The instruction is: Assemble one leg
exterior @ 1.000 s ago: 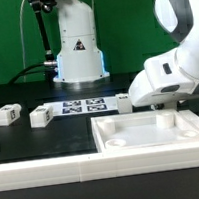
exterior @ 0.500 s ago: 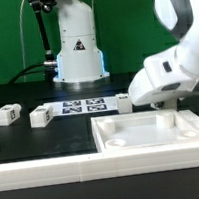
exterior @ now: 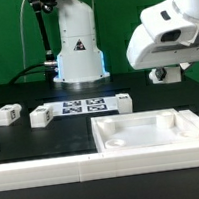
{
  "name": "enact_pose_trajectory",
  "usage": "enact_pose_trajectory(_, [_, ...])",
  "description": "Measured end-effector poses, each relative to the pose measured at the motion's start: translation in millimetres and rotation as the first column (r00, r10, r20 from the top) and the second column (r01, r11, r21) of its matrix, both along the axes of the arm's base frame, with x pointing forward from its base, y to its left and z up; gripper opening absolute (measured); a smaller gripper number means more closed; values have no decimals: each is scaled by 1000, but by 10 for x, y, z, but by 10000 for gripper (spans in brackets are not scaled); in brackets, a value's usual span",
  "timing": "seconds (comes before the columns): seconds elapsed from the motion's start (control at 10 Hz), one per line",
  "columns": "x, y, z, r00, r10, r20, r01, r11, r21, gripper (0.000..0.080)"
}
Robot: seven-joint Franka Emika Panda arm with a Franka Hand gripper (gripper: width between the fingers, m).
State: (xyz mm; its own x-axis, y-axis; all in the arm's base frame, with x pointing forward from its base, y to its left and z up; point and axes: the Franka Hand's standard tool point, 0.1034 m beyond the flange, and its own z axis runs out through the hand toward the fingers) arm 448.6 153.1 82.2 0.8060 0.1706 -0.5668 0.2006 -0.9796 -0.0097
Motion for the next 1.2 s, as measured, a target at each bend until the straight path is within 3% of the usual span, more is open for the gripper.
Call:
enact_pose_trajectory(0.1, [-28, -9, 18, 999, -1, 50, 0, 1000, 10, 292])
enact_pose_trajectory(0.3, [138, -6, 58, 979, -2, 203, -10, 998, 56, 292])
enact_pose_trajectory(0.5, [469, -87, 365, 948, -6, 319, -24, 996, 90, 292])
enact_pose_trajectory(0.6, [574, -77, 403, 925, -17, 380, -24, 994, 104, 292])
enact_pose_trajectory(0.9, [604, -71, 358, 825, -42, 563, -49, 988, 145, 292])
enact_pose_trajectory(1.0, [681, -99, 324, 765, -72, 640, -49, 984, 169, 292])
enact_pose_trajectory(1.2, [874, -214, 402, 679, -180, 712, 26, 975, 222, 292])
